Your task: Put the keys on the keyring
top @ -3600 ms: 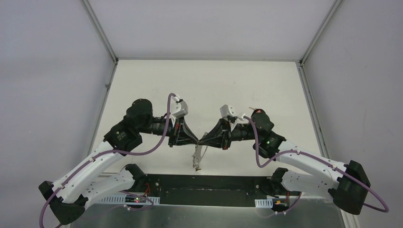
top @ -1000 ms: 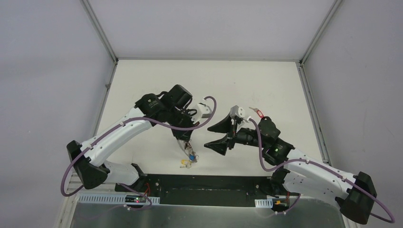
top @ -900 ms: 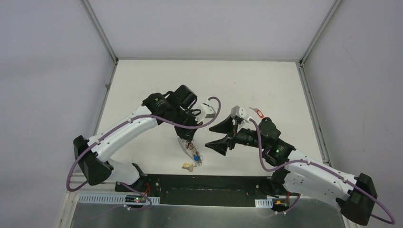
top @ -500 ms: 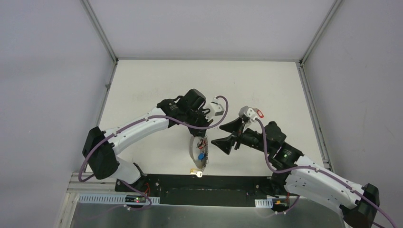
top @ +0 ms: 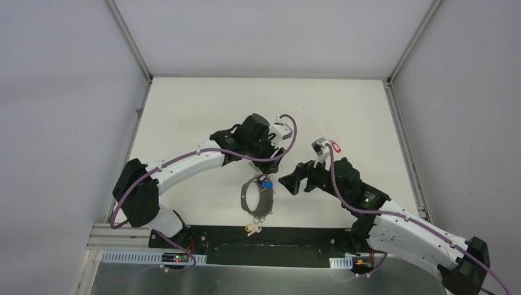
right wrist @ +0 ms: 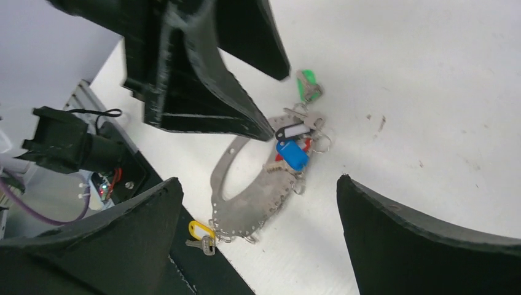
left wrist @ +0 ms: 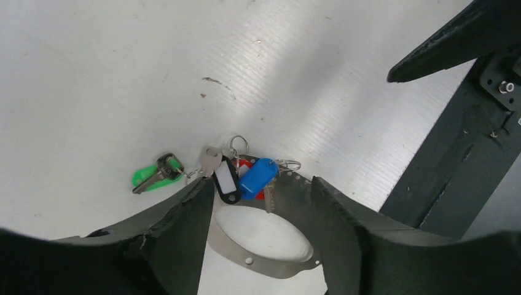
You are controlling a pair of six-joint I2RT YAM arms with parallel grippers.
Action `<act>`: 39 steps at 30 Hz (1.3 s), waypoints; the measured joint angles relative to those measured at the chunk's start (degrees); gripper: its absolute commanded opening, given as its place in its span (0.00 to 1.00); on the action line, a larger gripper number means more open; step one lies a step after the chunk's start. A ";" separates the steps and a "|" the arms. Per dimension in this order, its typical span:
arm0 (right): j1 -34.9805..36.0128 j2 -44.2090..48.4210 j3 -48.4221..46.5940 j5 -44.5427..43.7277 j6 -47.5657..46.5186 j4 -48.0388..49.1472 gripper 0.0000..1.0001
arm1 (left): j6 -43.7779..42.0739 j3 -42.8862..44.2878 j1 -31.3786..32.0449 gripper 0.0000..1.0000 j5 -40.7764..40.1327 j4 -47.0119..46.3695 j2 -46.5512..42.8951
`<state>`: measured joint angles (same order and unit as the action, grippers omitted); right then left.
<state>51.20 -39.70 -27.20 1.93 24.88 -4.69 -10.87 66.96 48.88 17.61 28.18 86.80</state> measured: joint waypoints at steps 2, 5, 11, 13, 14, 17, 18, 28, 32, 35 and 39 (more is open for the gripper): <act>-0.22 -0.35 0.00 -1.31 1.18 -1.79 1.00 | 1.57 -0.63 -0.63 0.75 -0.98 -1.51 -0.57; -0.72 -0.39 -0.13 -3.45 3.23 -4.24 1.00 | 4.48 -2.05 -2.05 0.88 -2.73 -3.02 -2.16; -1.88 -0.42 -0.22 -8.04 8.83 -7.74 1.00 | 13.46 -8.79 -3.61 0.99 -9.51 -4.70 -8.85; -2.36 -0.76 -0.22 -8.22 10.19 -8.52 1.00 | 17.31 -11.69 -3.61 0.99 -12.28 -4.50 -11.54; -2.56 -1.18 -0.22 -8.15 10.69 -8.76 1.00 | 19.47 -13.09 -3.63 0.99 -13.81 -4.17 -12.87; -3.28 -3.80 -0.68 -7.06 11.65 -9.92 1.00 | 25.55 -16.72 -4.00 0.99 -17.09 -2.93 -16.52; -3.56 -4.92 -0.98 -6.36 11.78 -10.34 1.00 | 27.67 -17.90 -4.02 0.99 -17.70 -2.43 -17.79; -8.17 -20.57 -5.73 9.40 12.24 -11.52 0.96 | 43.43 -26.12 -4.70 0.97 -12.98 0.76 -21.27; -8.48 -29.14 -8.26 17.55 10.99 -11.41 0.86 | 48.30 -27.52 -4.72 0.95 -9.49 1.03 -19.67; -8.48 -34.14 -9.16 23.34 10.95 -10.23 0.72 | 51.67 -28.44 -4.70 0.94 -7.50 0.87 -18.97; -8.44 -41.44 -10.49 29.92 11.58 -7.67 0.52 | 54.53 -29.57 -4.72 0.92 -6.08 0.42 -18.97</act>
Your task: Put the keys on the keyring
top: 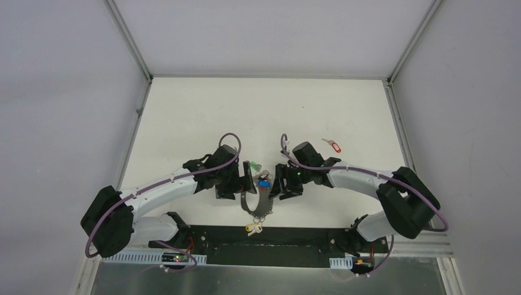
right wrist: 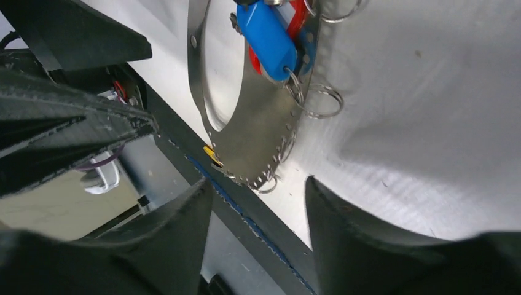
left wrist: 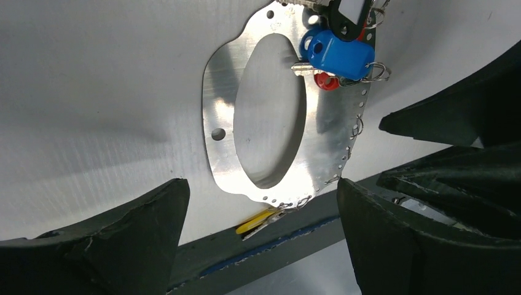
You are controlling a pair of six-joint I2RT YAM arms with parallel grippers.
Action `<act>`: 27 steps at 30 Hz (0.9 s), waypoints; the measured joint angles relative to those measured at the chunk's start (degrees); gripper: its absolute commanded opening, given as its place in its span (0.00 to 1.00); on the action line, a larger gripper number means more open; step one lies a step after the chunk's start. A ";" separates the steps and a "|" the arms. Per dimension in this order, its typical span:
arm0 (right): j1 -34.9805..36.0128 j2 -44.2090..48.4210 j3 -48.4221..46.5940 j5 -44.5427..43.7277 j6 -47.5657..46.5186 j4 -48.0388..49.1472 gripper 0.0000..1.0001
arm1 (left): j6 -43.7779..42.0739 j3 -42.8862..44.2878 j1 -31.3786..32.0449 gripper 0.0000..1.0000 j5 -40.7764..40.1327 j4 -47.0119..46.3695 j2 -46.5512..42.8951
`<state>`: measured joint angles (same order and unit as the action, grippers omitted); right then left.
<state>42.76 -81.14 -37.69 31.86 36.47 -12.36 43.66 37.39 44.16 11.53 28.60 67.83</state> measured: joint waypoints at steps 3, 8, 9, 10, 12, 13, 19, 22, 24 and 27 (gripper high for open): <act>0.02 -4.37 -1.95 2.34 0.42 0.70 0.39 | 1.18 -0.81 0.00 0.92 0.50 -0.35 -1.20; 0.02 -12.00 -8.39 4.22 0.46 1.25 0.22 | 2.25 -2.14 0.00 0.89 0.33 -0.61 -8.46; 0.02 -13.90 -10.47 4.44 0.24 1.05 0.19 | 2.27 -2.40 0.00 0.89 0.11 -0.76 -10.29; 0.00 -15.91 -12.76 4.61 -0.17 0.85 0.16 | 2.29 -2.62 0.02 0.89 -0.02 -0.85 -11.82; -0.17 -19.56 -17.27 4.81 -1.07 0.35 0.09 | 2.45 -3.30 0.02 0.88 -0.50 -1.07 -15.23; -0.42 -21.20 -19.39 4.94 -1.66 0.00 0.08 | 2.58 -3.76 0.00 0.87 -0.70 -1.22 -16.85; -3.87 -26.38 -28.65 4.92 -5.22 -4.28 0.22 | 4.44 -7.15 0.00 0.84 -0.94 -1.42 -22.03; -5.53 -26.40 -31.04 4.74 -7.13 -7.08 0.30 | 5.64 -8.63 0.00 0.84 -0.85 -1.40 -22.10; -6.27 -26.05 -31.58 4.55 -8.37 -8.70 0.36 | 6.23 -9.25 0.00 0.84 -0.63 -1.31 -21.84; -6.27 -24.02 -29.55 4.59 -9.25 -10.54 0.44 | 6.64 -9.38 0.00 0.84 -0.35 -1.18 -20.92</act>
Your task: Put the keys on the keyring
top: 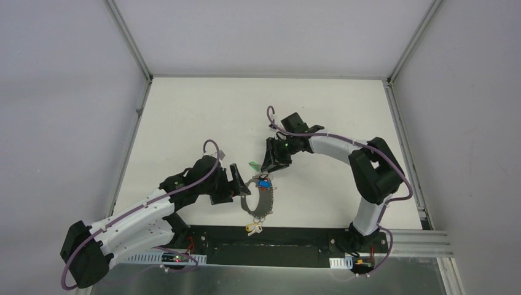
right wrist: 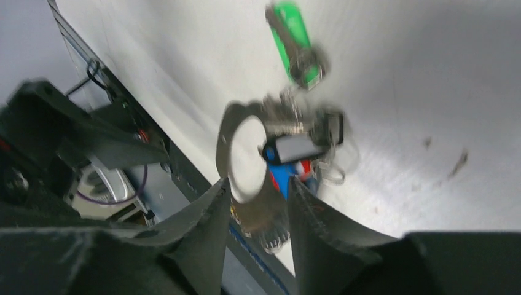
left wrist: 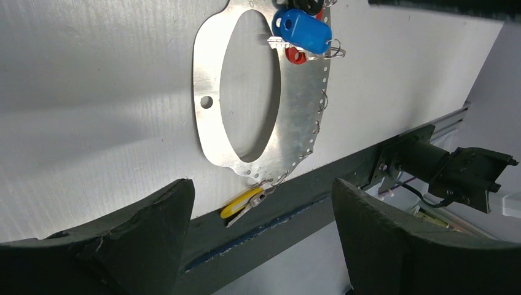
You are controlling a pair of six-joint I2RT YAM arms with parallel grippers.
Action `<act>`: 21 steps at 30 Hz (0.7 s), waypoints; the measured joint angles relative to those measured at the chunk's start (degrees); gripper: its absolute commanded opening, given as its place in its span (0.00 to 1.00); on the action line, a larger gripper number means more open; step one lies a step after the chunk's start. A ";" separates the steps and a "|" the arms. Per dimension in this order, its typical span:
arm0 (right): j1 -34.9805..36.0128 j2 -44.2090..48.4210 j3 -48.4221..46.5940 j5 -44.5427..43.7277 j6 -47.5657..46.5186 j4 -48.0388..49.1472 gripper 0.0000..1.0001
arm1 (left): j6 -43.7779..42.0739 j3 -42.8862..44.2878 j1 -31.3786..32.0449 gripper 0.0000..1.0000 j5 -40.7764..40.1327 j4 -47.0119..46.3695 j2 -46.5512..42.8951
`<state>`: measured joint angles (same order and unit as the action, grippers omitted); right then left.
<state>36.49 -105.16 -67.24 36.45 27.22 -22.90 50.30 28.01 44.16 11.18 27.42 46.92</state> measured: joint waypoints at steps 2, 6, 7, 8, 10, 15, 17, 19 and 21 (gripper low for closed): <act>0.13 2.97 3.23 0.00 -0.28 -1.01 0.47 | 0.13 0.00 0.00 0.84 0.24 0.00 0.79; 0.20 11.02 11.15 -0.02 0.24 -2.93 0.48 | 0.26 0.00 0.02 0.84 0.81 0.00 2.60; 0.22 12.70 12.87 0.00 0.61 -3.19 0.47 | 0.28 0.00 0.00 0.84 0.85 0.00 2.95; 0.33 14.03 14.43 -0.02 1.20 -3.41 0.47 | 0.28 0.00 0.00 0.83 0.87 0.00 3.34; 0.52 15.47 16.87 0.04 2.45 -3.32 0.46 | 0.26 0.00 0.00 0.83 0.87 0.02 3.93; 1.90 14.62 22.29 1.11 8.11 0.48 0.39 | 0.24 0.00 0.02 0.83 0.76 0.02 4.07; 2.99 12.41 22.49 1.95 10.05 2.67 0.31 | 0.22 0.02 0.02 0.83 0.70 0.02 3.87; 4.39 8.76 22.23 3.04 11.85 5.90 0.20 | 0.13 0.15 0.02 0.83 0.46 0.17 3.28; 5.25 5.81 21.86 3.91 13.27 8.13 0.08 | 0.00 0.63 0.02 0.83 0.17 0.66 2.54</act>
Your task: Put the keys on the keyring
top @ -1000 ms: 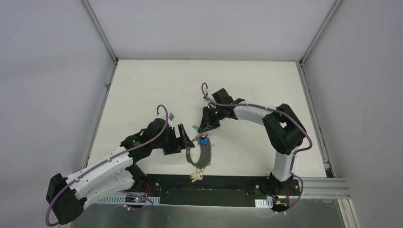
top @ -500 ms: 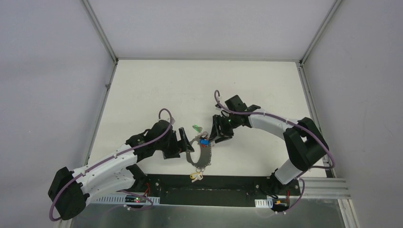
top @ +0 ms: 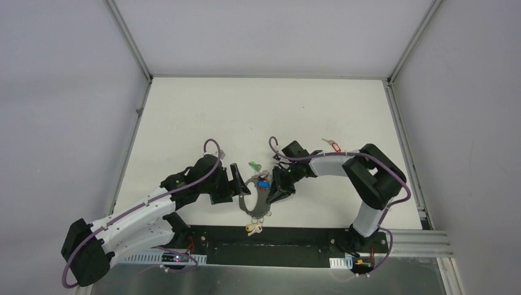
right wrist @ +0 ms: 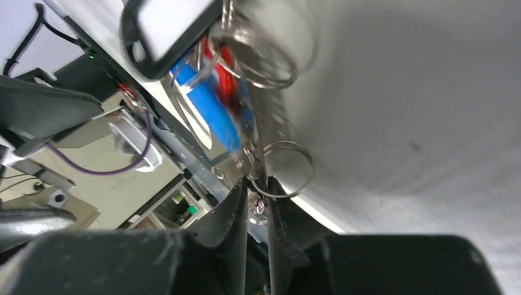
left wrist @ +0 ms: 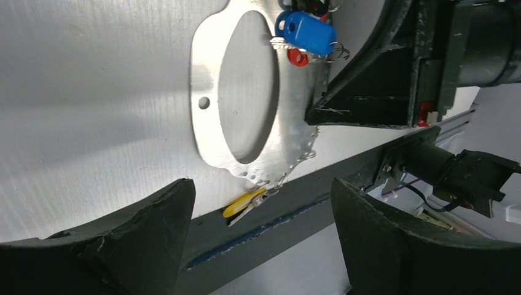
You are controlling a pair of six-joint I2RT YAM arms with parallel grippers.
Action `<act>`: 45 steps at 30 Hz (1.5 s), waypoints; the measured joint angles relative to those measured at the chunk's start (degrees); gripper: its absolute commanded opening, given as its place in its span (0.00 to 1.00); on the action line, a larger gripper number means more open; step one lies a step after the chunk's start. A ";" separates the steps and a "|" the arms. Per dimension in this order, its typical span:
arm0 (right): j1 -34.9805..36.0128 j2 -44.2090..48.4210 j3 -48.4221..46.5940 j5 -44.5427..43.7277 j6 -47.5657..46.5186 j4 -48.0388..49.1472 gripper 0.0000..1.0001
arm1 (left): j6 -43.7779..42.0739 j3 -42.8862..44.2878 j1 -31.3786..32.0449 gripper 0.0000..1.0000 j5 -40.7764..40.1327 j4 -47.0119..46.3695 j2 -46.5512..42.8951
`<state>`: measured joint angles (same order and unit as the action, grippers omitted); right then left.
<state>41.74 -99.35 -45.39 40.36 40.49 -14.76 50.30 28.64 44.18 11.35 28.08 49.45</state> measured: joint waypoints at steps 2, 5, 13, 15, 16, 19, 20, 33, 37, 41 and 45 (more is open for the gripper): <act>0.15 -2.19 -1.22 2.10 1.09 1.40 0.00 | -0.11 0.39 0.00 0.83 -0.57 0.39 -0.98; -0.33 -4.87 -5.88 3.41 0.79 1.66 0.00 | -0.13 0.57 -0.02 0.83 -0.98 0.90 -2.56; -5.33 -11.80 -25.03 -1.22 -8.13 -7.04 0.29 | 0.31 0.57 0.00 0.83 -1.25 2.91 -5.33; -6.10 -11.98 -27.47 -3.26 -11.10 -9.94 0.38 | 0.63 0.57 -0.02 0.82 -1.25 3.06 -5.31; -6.32 -11.82 -28.13 -4.09 -12.66 -11.23 0.42 | 0.87 0.55 -0.02 0.81 -1.25 3.21 -5.29; -6.27 -10.84 -27.43 -5.40 -14.99 -13.11 0.46 | 1.36 0.55 0.00 0.77 -1.25 3.39 -4.90; -6.21 -10.19 -26.47 -5.60 -15.52 -13.46 0.46 | 1.40 0.55 -0.02 0.74 -1.25 3.37 -4.59; -6.05 -1.86 -11.30 -3.82 -13.68 -11.41 0.46 | -6.03 0.68 -0.02 0.60 -7.61 0.00 1.16; -6.01 2.47 -8.31 -3.48 -12.96 -10.69 0.46 | -13.18 2.05 -0.02 0.54 -12.04 -3.06 4.11; -6.01 5.33 -5.81 -3.37 -12.22 -9.01 0.46 | -18.36 5.01 -0.04 0.51 -14.88 -5.31 9.42; -6.01 5.70 -3.34 -2.86 -11.45 -7.89 0.46 | -20.35 9.40 -0.42 0.50 -15.06 -6.27 16.90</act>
<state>35.73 -93.65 -48.73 37.50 29.04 -22.65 29.95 38.04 43.77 -3.70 21.80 66.35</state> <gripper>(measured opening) 0.457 0.506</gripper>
